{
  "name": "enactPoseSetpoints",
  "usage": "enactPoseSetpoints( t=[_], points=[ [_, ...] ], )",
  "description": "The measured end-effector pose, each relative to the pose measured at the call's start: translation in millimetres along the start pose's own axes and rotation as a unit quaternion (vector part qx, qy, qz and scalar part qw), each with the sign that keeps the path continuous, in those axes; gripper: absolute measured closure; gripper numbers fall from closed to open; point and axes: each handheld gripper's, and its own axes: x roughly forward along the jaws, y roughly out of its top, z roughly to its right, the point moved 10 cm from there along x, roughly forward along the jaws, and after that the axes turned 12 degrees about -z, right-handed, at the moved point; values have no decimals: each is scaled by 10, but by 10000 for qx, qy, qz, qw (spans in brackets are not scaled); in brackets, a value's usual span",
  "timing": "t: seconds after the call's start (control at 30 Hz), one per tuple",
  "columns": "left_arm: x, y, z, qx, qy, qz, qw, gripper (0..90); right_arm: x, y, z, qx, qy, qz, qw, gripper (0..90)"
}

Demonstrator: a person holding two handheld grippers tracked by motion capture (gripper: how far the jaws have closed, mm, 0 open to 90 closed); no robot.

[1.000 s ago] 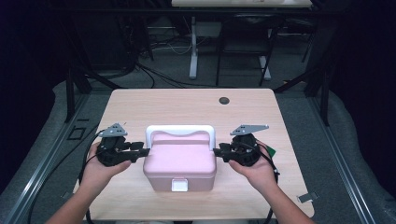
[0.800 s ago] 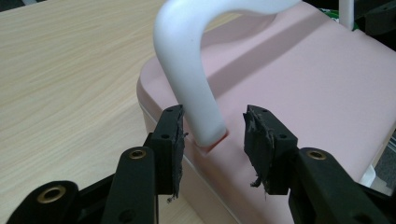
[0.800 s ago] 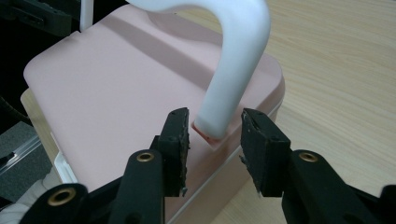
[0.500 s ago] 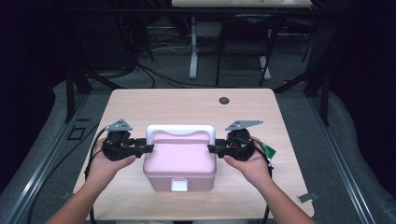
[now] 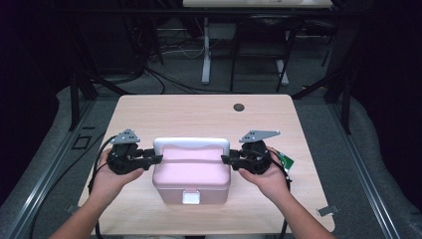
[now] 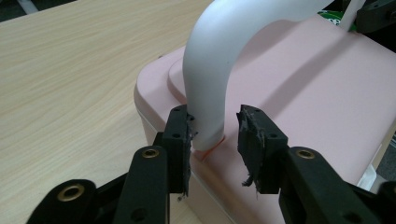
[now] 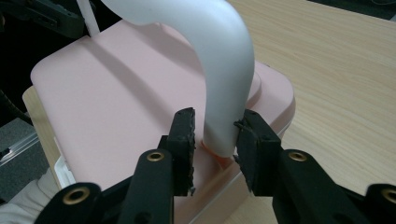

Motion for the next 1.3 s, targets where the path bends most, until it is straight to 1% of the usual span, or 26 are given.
enactPoseSetpoints(
  t=[0.13,0.2,0.3,0.5,0.67,0.73,0.8,0.87,0.93,0.97,1.07,1.13,1.3],
  points=[
    [15,-1,-15,-31,-14,40,10000,666,17,-6,20,-33,-110,25,9999,727],
    [28,3,-25,-39,-2,20,10000,673,18,-7,28,6,-98,13,10000,735],
    [42,8,-39,-46,86,25,9999,699,20,-7,33,33,-57,12,10000,739],
    [41,8,-38,-84,94,34,9999,712,21,-4,28,96,-7,2,10000,742],
    [12,0,-22,-80,91,9,9999,727,15,-7,16,98,-20,-6,9999,745],
    [3,-5,-13,-39,119,5,9999,730,13,-6,12,49,-65,-10,10000,746],
    [-2,-7,-4,-25,128,2,9999,731,8,-11,7,54,-110,-24,9999,746],
    [-5,-16,3,-17,135,-18,9999,731,-5,-30,0,29,-107,-106,9999,746],
    [-11,-22,12,-5,136,-21,9999,732,-5,-29,-19,32,-80,-53,9999,746],
    [-17,-28,21,14,128,-40,9999,731,-13,-41,-22,25,-107,-93,9999,746],
    [-32,-32,40,31,114,-60,9999,732,-23,-47,-33,-3,-120,-77,9999,746],
    [-48,-25,45,32,99,-52,9999,732,-34,-46,-44,-14,-85,-73,9999,746],
    [-96,35,36,11,49,-48,10000,732,-80,6,-44,20,-74,-3,10000,746]
  ],
)
